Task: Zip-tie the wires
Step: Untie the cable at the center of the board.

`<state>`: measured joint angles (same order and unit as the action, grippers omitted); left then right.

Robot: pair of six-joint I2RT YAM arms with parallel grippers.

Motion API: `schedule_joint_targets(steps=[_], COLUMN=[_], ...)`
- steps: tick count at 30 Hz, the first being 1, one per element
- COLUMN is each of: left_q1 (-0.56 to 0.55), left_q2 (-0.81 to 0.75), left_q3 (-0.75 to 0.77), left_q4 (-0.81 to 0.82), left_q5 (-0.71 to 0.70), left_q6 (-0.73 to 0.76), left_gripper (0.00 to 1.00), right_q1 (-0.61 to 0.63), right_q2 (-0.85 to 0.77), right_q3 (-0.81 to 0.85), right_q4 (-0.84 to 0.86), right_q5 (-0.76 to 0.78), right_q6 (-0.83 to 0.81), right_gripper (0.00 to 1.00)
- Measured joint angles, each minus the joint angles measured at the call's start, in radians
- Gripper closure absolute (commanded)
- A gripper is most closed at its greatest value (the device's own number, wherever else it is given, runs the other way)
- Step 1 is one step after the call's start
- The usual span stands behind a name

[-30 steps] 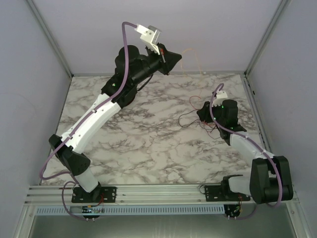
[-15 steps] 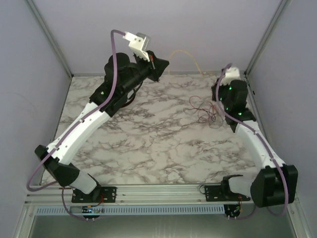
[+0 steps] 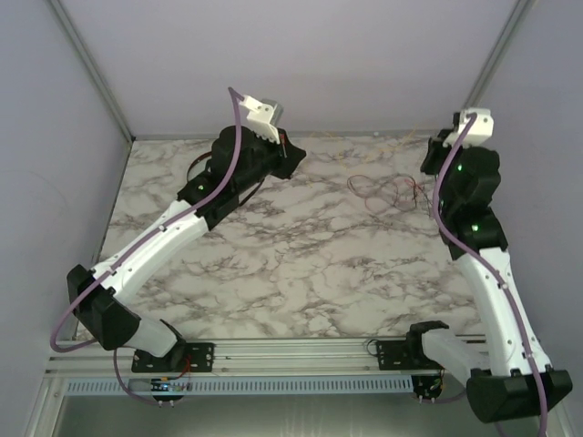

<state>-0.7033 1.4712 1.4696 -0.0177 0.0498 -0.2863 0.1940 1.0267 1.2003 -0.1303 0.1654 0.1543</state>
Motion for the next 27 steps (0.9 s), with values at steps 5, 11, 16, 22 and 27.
schedule_joint_targets(steps=[5, 11, 16, 22, 27], left_q1=[0.011, 0.025, 0.077, 0.15, 0.145], left_q2=[0.0, 0.0, -0.006, -0.066, -0.099], left_q3=[-0.024, -0.072, -0.143, -0.172, -0.112], left_q4=[0.011, 0.013, 0.014, 0.005, 0.038], left_q5=[-0.006, -0.016, -0.024, 0.002, 0.074], left_q6=[-0.029, -0.055, -0.091, -0.105, -0.108], left_gripper=[1.0, 1.0, 1.0, 1.0, 1.0], right_q1=[0.0, 0.0, 0.0, 0.0, 0.002], right_q2=[-0.132, -0.196, -0.224, -0.192, -0.094], right_q3=[-0.154, -0.112, -0.008, 0.197, 0.5], right_q4=[-0.058, -0.149, -0.2, -0.313, -0.389], right_q5=[0.068, 0.197, 0.262, 0.286, 0.242], right_q6=[0.021, -0.007, -0.045, -0.122, -0.171], right_gripper=[1.0, 1.0, 1.0, 1.0, 1.0])
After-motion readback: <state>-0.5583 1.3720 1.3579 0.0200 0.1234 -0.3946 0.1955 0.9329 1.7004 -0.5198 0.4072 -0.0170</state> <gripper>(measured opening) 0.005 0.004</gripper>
